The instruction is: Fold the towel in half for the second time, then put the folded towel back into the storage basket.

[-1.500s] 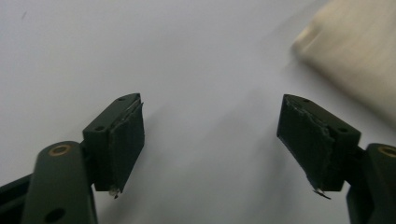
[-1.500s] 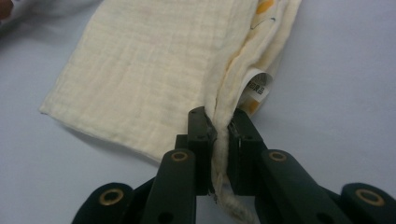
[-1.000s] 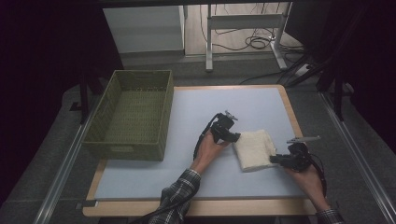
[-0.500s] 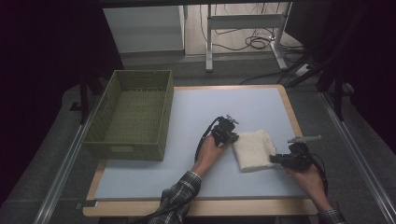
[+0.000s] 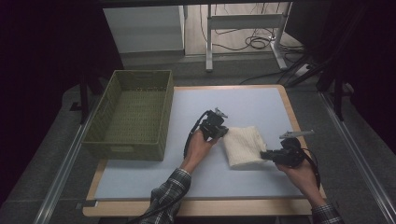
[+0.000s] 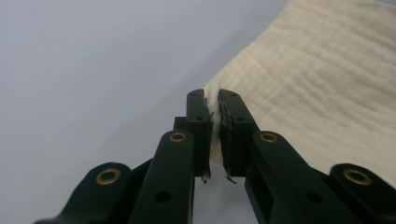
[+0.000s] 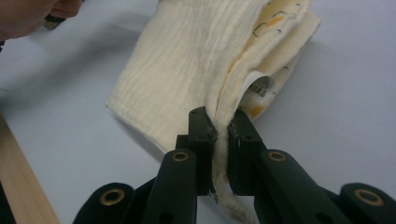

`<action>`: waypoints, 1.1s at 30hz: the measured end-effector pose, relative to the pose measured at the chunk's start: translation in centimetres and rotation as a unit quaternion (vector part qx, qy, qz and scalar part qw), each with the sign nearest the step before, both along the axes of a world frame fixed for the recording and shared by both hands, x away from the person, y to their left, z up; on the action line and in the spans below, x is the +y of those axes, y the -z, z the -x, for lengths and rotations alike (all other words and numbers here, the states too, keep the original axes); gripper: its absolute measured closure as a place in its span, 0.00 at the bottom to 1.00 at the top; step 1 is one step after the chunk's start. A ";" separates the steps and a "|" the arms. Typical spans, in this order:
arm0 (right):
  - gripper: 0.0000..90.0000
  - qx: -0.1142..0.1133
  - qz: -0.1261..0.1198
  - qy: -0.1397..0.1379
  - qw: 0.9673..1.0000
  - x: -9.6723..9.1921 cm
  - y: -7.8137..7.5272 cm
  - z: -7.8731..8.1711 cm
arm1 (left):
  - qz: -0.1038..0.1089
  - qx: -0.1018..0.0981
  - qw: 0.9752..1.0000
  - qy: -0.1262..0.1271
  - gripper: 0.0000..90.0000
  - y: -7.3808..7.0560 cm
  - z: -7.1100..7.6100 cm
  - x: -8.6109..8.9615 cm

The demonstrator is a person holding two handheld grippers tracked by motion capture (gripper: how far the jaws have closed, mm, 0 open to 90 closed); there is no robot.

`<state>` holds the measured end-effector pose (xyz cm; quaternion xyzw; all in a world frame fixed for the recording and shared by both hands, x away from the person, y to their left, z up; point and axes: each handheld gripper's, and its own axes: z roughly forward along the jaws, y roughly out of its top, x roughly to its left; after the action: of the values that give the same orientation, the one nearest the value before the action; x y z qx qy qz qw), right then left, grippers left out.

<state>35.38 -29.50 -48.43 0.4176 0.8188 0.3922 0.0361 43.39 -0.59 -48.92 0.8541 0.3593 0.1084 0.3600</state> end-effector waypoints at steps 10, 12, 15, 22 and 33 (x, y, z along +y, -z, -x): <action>0.90 -0.005 -0.014 -0.019 1.000 2.2 -1.0 -0.7 | -0.007 -0.003 1.000 -0.012 0.92 -1.6 0.1 2.4; 0.90 -0.007 -0.017 -0.021 1.000 2.6 -1.1 -0.9 | -0.013 -0.004 1.000 -0.013 0.92 -1.8 0.0 2.8; 0.90 -0.007 -0.019 -0.025 0.999 3.2 -1.5 -1.2 | -0.019 -0.002 1.000 -0.016 0.92 -2.2 -0.1 3.4; 0.90 -0.014 -0.017 -0.038 0.999 4.9 -2.4 -1.5 | -0.033 0.007 0.999 -0.022 0.91 -3.3 -0.2 4.8; 0.90 -0.013 -0.025 -0.054 0.998 7.1 -3.4 -2.4 | -0.052 0.028 0.998 -0.025 0.91 -5.4 -0.7 7.5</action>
<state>37.80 -22.37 -45.00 0.3687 0.8293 0.4196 0.0155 44.08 6.96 -43.47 0.8650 0.3843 0.1122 0.3026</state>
